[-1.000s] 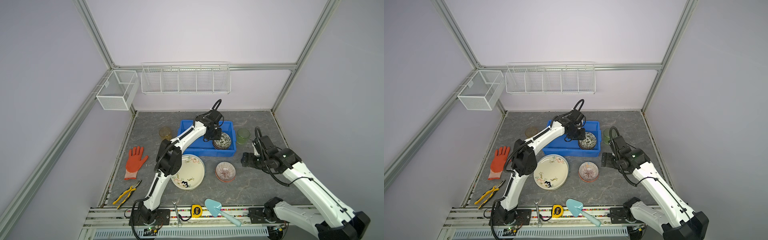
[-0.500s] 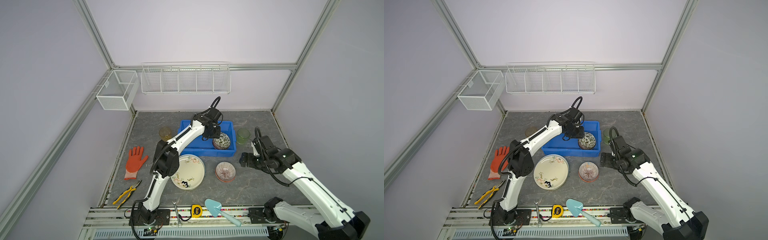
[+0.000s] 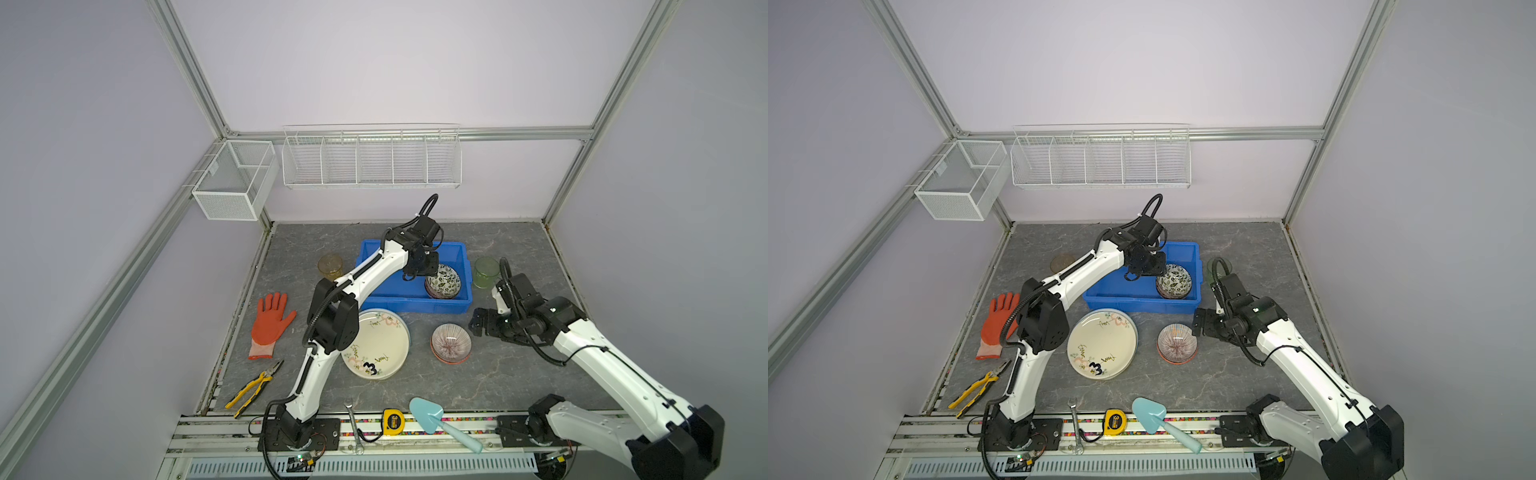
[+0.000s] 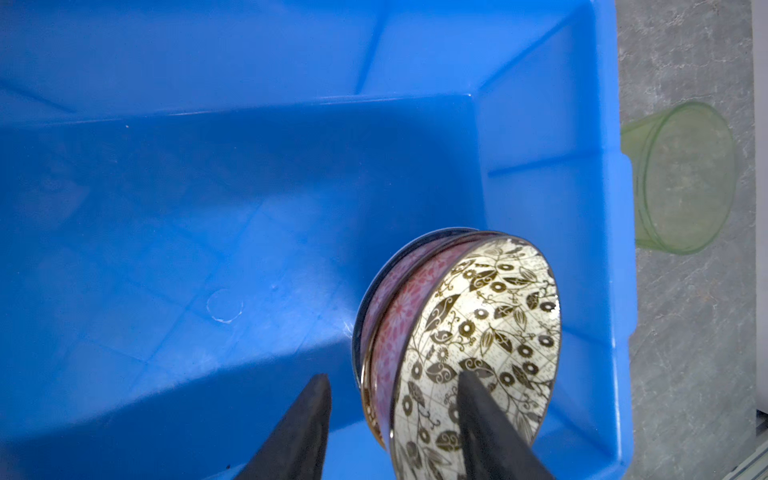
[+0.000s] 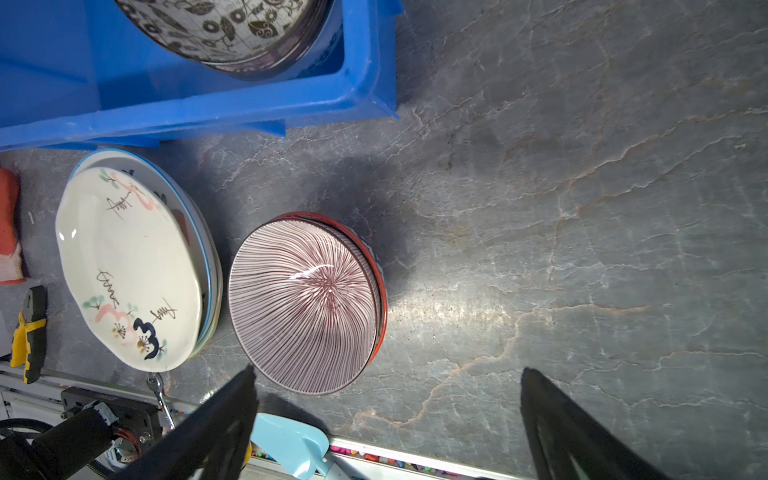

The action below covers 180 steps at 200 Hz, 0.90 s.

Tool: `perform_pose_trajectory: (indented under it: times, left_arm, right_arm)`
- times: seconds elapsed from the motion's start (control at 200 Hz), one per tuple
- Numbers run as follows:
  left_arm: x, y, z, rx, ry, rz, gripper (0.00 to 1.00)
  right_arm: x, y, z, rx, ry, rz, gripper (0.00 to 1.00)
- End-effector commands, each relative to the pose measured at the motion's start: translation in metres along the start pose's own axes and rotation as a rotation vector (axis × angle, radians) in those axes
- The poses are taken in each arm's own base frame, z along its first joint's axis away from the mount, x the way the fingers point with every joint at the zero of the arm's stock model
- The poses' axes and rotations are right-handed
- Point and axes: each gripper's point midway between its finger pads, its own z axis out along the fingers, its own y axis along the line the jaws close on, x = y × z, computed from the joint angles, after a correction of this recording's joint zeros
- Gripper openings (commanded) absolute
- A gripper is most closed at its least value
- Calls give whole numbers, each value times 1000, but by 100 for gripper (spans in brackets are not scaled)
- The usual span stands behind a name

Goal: Place the mixed dishes into the plastic bin
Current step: 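Lower the leaf-pattern bowl into the bin and open the left gripper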

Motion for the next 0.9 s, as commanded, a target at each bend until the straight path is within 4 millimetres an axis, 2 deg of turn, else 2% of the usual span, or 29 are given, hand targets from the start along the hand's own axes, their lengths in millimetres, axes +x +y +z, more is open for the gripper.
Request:
perform_pose_trajectory:
  times: [0.0, 0.52, 0.725, 0.895]
  left_arm:
    - [8, 2, 18, 11, 37, -25, 50]
    - [23, -8, 39, 89, 86, -75, 51]
    - [30, -18, 44, 127, 103, -88, 51]
    - [33, -18, 43, 123, 105, -86, 51]
  right_arm:
    - [0, 0, 5, -5, 7, 16, 100]
    - [4, 1, 18, -13, 38, 23, 96]
    - [5, 4, 21, -29, 44, 24, 94]
    - [5, 10, 24, -48, 47, 26, 87]
